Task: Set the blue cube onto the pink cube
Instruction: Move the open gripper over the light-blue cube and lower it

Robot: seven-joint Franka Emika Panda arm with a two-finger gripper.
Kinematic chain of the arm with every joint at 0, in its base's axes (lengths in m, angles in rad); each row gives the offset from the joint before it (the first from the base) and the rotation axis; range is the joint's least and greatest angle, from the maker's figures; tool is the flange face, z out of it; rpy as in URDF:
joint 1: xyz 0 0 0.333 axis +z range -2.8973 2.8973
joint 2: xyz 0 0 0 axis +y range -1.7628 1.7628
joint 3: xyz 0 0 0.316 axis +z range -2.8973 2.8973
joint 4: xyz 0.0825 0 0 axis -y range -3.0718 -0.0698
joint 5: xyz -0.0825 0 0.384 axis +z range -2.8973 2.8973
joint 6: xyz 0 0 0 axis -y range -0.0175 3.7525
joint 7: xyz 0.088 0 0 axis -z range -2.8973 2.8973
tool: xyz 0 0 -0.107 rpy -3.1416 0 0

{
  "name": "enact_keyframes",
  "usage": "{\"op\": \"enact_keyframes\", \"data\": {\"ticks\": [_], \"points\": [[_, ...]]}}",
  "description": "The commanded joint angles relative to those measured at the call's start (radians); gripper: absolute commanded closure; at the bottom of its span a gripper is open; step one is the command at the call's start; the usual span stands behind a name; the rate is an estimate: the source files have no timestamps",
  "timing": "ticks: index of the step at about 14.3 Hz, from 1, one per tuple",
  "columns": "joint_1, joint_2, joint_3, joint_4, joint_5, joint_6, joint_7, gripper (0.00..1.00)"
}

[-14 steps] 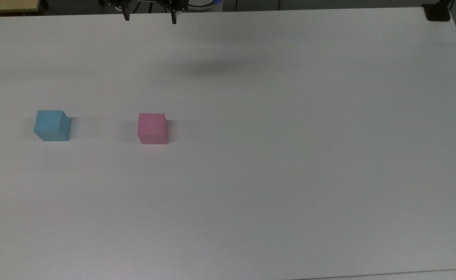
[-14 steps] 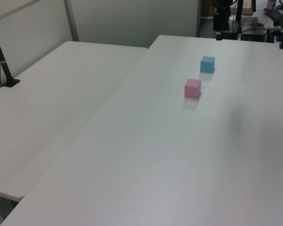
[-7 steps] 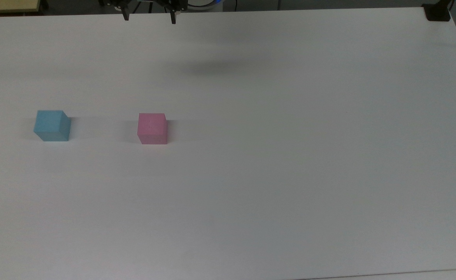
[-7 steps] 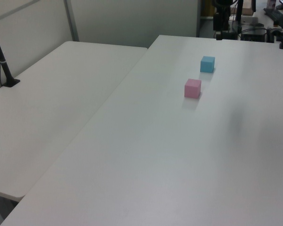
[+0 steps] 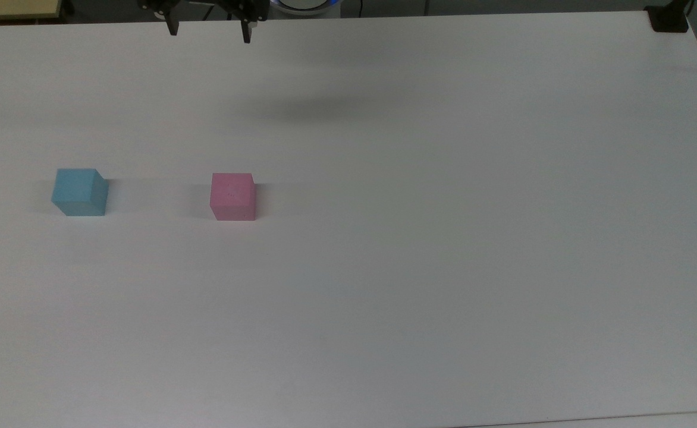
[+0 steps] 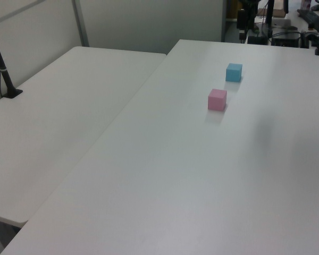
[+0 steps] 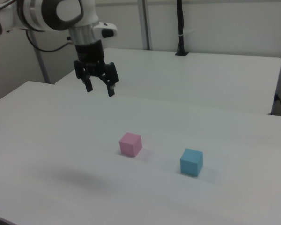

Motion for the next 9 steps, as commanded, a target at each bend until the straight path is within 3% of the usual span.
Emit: {"op": "enact_keyframes", "data": {"ticks": [1, 6, 9], "points": [[0.003, 0.066, -0.104, -0.017, -0.002, 0.08, -0.12, 0.0], [0.011, 0.211, -0.334, -0.015, 0.059, 0.295, -0.41, 0.0], [0.002, 0.319, -0.393, -0.008, 0.143, 0.393, -0.481, 0.0]]}}
